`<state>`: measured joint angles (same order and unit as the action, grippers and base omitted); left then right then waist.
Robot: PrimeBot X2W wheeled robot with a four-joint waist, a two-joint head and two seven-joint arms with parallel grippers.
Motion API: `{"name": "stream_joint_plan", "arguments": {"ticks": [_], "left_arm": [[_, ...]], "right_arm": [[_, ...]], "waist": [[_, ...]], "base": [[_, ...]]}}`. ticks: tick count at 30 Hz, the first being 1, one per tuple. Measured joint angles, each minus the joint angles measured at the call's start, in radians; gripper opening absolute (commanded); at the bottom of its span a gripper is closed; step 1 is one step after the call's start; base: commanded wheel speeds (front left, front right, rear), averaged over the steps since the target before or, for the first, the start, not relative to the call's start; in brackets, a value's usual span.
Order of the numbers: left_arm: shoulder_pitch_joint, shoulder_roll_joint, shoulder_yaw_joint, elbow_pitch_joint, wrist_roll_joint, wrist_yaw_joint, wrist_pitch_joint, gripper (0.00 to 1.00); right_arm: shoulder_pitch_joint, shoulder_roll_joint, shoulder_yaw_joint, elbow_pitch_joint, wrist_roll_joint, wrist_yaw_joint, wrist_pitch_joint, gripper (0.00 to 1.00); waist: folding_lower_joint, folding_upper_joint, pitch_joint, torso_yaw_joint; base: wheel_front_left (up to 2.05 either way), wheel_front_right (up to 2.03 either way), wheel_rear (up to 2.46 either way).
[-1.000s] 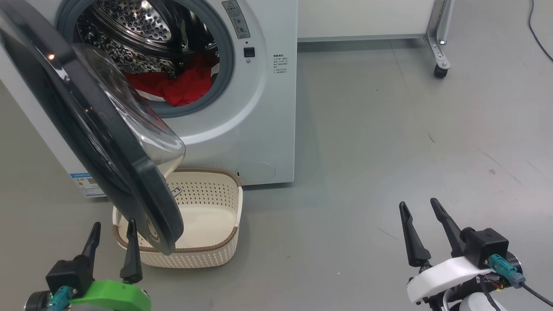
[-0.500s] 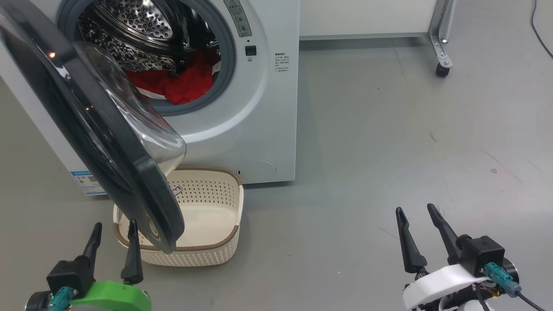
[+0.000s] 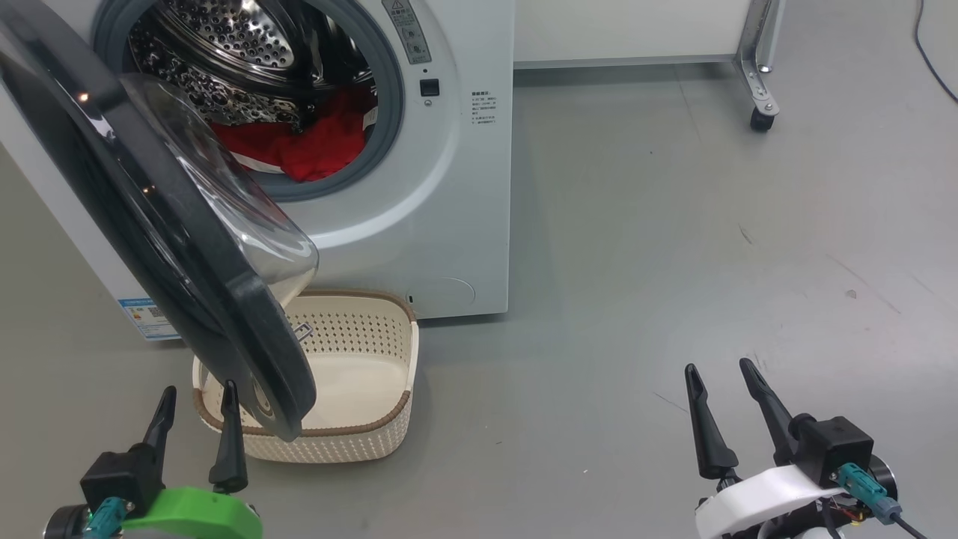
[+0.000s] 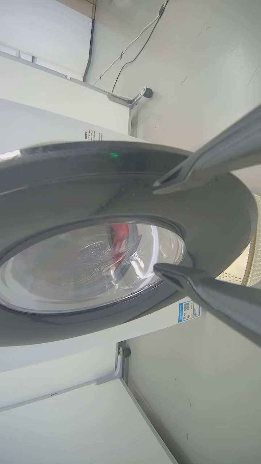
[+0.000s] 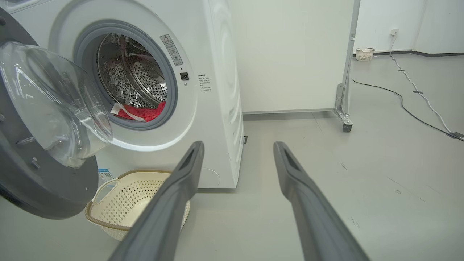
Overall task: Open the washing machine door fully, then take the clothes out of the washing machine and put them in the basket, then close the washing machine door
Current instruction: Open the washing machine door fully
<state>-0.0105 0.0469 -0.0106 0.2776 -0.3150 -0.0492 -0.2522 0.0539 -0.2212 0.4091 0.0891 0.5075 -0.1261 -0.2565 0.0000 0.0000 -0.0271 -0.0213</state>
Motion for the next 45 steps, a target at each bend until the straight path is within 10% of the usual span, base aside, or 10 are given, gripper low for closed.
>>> {"name": "stream_joint_plan", "arguments": {"ticks": [45], "left_arm": [[0.001,-0.002,-0.003,0.03,0.0,-0.009,0.0,1.0]], "right_arm": [[0.018,0.034,-0.048,0.002,-0.054,0.037,0.0,1.0]], "waist": [[0.0,0.0,-0.01,-0.002]], "base": [[0.0,0.0,0.0]]}}
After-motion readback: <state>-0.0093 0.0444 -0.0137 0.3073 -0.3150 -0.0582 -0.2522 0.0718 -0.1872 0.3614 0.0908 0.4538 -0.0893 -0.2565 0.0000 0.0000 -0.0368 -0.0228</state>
